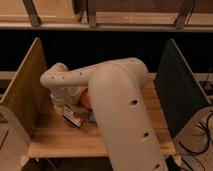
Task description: Place the eraser in the ceramic cup
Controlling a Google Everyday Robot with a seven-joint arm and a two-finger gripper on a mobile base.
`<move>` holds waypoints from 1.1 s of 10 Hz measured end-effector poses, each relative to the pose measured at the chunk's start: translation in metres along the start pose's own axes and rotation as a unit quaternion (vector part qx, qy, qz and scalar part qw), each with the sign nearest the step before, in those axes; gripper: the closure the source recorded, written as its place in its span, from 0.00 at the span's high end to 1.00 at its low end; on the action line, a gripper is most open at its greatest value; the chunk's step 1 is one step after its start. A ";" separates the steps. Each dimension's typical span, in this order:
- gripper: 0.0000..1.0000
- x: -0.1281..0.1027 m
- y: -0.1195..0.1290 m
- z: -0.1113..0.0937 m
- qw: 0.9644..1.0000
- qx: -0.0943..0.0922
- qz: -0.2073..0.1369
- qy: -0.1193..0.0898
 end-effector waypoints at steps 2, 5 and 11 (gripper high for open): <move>0.16 -0.006 0.001 -0.029 0.999 0.027 -0.009 -0.033; 0.16 -0.025 -0.010 -0.103 0.986 0.079 -0.026 -0.142; 0.16 -0.045 -0.030 -0.190 0.961 0.140 -0.057 -0.233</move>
